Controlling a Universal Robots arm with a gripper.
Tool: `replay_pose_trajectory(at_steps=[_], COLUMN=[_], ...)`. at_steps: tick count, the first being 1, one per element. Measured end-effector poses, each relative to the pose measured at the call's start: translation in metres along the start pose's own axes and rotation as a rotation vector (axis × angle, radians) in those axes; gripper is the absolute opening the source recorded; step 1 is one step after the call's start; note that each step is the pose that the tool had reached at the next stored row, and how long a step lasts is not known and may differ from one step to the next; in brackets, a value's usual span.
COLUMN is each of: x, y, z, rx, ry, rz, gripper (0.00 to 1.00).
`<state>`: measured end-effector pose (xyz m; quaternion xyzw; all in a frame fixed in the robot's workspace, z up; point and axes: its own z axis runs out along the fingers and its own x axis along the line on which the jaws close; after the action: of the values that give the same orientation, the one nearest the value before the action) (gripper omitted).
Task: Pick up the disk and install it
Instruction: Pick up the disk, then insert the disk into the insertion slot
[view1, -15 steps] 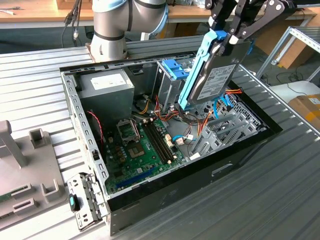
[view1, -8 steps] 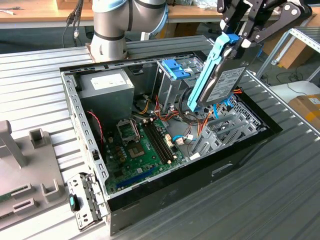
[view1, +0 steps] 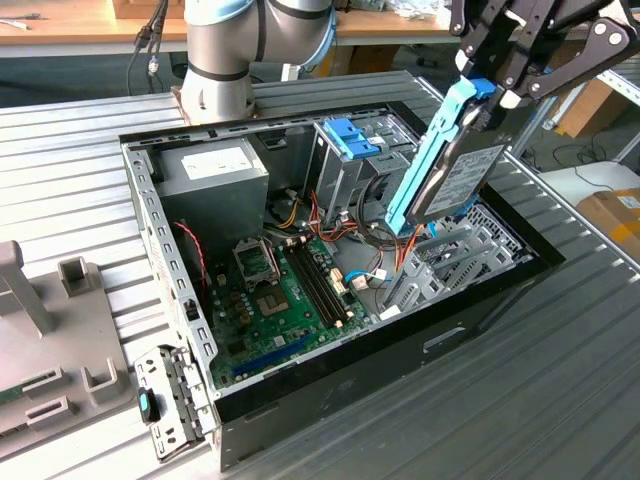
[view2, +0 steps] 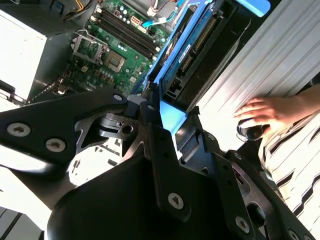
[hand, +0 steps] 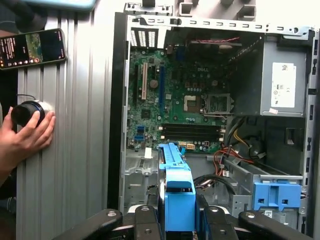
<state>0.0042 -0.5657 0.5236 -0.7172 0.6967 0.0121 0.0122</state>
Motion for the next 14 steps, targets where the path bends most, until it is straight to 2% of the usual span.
replay_pose_trajectory(at_steps=[5, 9, 11, 14], x=[0.0009, 0.0014, 0.0016, 0.0032], y=[-0.0204, -0.0328, -0.0416, -0.0467], z=[0.0042, 0.0062, 0.0071, 0.0102], rx=[0.0000, 0.0000, 0.0000, 0.0001], ry=[0.0002, 0.0002, 0.0003, 0.0003], rz=[0.003, 0.003, 0.004, 0.005], gripper=[0.36, 0.36, 0.36, 0.36])
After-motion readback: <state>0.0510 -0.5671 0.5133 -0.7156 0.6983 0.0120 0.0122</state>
